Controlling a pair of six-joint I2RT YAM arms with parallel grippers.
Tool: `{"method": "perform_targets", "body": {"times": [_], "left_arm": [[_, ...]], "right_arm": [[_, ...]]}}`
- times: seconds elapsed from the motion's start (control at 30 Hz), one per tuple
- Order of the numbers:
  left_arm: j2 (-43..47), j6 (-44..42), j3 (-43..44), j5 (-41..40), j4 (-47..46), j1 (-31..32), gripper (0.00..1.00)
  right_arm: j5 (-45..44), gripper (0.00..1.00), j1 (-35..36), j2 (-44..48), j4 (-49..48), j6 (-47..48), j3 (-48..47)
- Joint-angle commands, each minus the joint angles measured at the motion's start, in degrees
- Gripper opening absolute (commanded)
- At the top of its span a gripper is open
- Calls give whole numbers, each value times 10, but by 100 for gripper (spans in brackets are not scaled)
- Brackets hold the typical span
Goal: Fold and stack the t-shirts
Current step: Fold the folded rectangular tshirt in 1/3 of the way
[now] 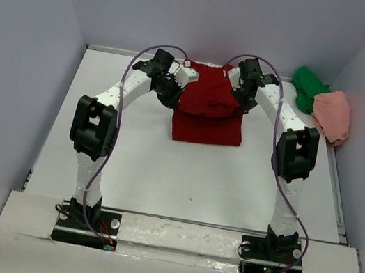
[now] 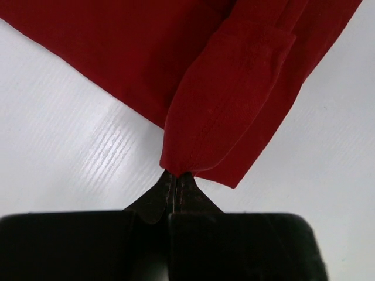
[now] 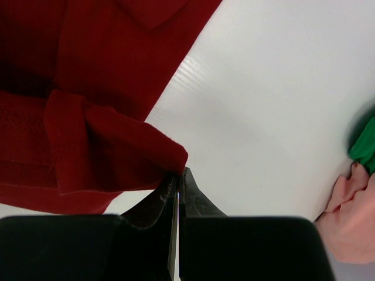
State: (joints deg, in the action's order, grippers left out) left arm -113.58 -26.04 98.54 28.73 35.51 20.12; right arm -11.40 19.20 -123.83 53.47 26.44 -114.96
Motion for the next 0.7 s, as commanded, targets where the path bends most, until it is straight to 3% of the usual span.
{"method": "perform_targets", "body": {"times": [0.0,0.67], "left_arm": [[-16,-3,45,-3,1,-5,0],[-123,-21,158,-18,2,-32,0]], "right_arm": [[-9,0,-4,-22,-13,19,-53],[-11,0,-20,-122,-27,48,-126]]}}
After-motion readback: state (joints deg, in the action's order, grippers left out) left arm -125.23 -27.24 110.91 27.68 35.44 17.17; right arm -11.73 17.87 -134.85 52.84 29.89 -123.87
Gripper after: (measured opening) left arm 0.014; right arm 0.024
